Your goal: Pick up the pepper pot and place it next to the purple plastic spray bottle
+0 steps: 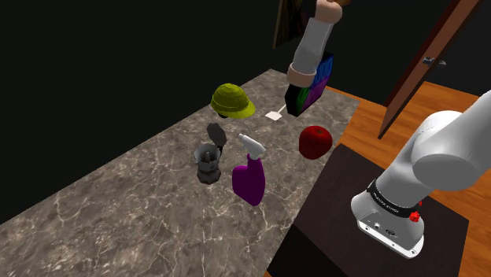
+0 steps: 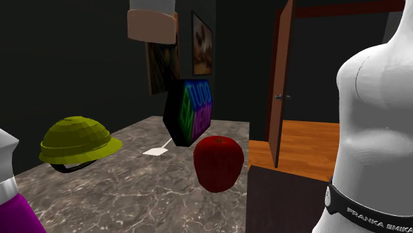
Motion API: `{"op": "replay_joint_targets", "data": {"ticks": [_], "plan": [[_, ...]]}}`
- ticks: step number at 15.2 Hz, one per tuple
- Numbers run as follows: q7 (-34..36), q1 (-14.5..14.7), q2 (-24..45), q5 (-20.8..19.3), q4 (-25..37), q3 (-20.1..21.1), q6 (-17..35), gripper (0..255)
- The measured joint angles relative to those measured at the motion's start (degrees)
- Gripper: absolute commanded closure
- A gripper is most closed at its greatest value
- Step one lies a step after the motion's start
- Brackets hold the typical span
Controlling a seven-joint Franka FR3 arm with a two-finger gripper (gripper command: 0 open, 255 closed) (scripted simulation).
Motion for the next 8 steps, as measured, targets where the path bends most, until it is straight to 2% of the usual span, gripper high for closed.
{"op": "replay_joint_targets", "data": {"ticks": [6, 8], "plan": [[9.8, 2.9, 6.4, 1.8, 6.6, 6.2, -0.1, 255], [11.5, 3.5, 7.1, 2.1, 6.8, 7.2, 0.4, 255]]}}
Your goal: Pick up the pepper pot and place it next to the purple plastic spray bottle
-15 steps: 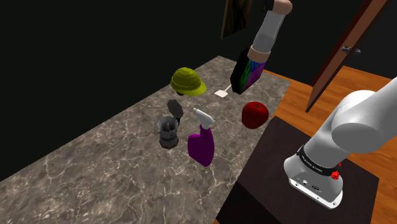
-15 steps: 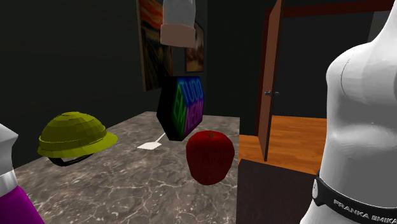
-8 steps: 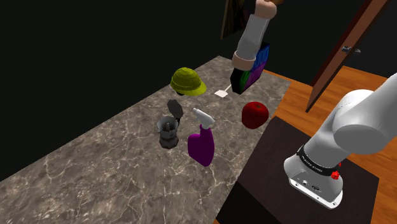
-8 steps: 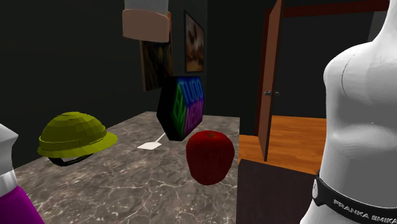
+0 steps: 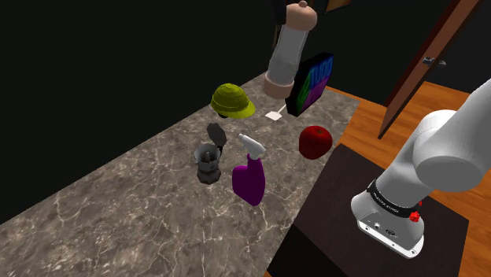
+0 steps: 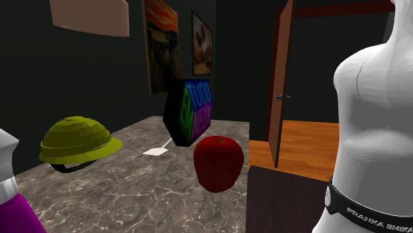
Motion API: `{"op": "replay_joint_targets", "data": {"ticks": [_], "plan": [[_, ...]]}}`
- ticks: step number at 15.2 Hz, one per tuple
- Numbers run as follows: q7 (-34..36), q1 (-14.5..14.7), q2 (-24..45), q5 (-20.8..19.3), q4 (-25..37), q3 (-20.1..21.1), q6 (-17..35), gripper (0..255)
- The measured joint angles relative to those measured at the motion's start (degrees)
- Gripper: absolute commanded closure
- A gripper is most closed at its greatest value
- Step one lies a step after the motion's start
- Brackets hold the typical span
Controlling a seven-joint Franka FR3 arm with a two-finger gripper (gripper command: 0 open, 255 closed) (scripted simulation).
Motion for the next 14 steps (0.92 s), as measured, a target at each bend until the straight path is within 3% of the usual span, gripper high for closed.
{"op": "replay_joint_targets", "data": {"ticks": [14], "plan": [[-0.3, 0.4, -3.9, 1.1, -14.6, 0.2, 10.8, 255]]}}
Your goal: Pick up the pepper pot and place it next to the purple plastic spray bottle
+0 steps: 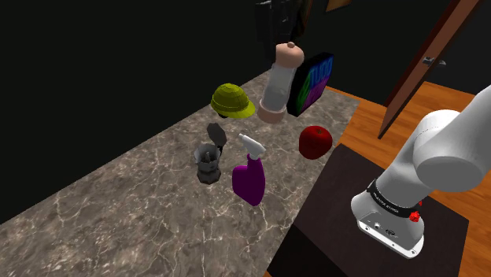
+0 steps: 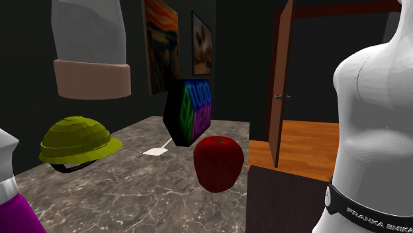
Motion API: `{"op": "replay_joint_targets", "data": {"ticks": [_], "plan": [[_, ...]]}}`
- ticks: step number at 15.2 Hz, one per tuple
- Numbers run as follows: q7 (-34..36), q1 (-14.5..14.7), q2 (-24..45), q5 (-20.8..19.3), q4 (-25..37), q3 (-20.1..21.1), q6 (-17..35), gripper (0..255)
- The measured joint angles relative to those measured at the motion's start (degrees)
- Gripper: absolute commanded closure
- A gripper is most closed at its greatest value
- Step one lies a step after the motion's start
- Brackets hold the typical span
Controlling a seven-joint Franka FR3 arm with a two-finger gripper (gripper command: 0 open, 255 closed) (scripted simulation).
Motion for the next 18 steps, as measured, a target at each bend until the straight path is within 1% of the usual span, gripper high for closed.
{"op": "replay_joint_targets", "data": {"ticks": [4, 18], "plan": [[-0.4, 0.1, -1.1, 0.3, -4.4, 0.0, 3.2, 255], [-0.9, 0.4, -2.2, 0.7, -16.0, 0.3, 13.9, 255]]}}
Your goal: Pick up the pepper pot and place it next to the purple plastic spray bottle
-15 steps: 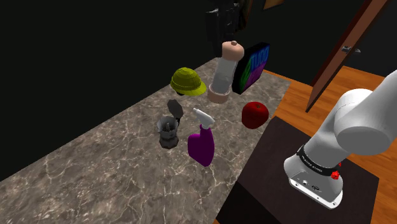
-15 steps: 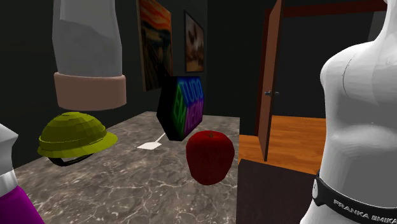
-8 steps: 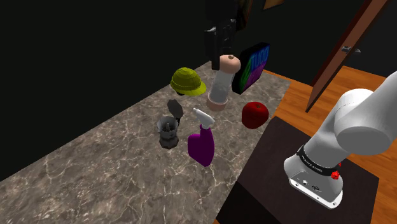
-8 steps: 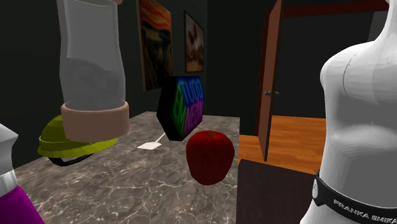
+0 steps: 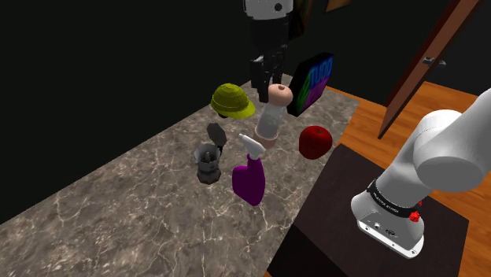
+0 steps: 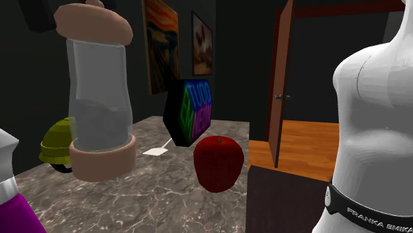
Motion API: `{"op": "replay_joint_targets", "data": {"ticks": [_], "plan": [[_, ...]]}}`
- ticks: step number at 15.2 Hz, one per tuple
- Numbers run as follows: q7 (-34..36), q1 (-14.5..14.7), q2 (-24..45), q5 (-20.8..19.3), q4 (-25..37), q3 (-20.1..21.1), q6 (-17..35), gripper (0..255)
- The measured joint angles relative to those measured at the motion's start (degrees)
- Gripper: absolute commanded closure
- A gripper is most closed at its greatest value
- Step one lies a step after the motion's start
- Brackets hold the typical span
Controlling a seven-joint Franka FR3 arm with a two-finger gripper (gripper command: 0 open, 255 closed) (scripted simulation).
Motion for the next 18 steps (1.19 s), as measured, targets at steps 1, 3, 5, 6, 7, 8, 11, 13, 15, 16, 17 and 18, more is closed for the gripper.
{"op": "replay_joint_targets", "data": {"ticks": [1, 3, 5, 6, 7, 8, 11, 13, 15, 16, 17, 18], "plan": [[0.1, 0.1, 0.0, 0.1, -0.8, 0.1, 0.8, 255], [0.0, 0.1, -0.2, 0.2, -2.5, 0.2, 2.3, 255], [-0.1, 0.1, -0.1, 0.2, -4.0, 0.2, 3.9, 255], [-0.1, 0.1, 0.0, 0.2, -4.8, 0.2, 4.8, 255], [-0.1, 0.2, 0.1, 0.2, -5.4, 0.3, 5.5, 255], [-0.1, 0.2, 0.1, 0.2, -6.2, 0.4, 6.3, 255], [-0.1, 0.2, 0.6, 0.2, -8.1, 0.5, 8.7, 255], [-0.1, 0.2, 0.9, 0.2, -9.3, 0.7, 10.2, 255], [0.0, 0.3, 1.3, 0.1, -10.4, 0.8, 11.7, 255], [0.1, 0.3, 1.5, 0.1, -10.9, 0.9, 12.5, 255], [0.1, 0.3, 1.9, 0.1, -11.5, 1.0, 13.3, 255], [0.0, 0.3, 1.9, 0.1, -12.1, 1.0, 13.9, 255]]}}
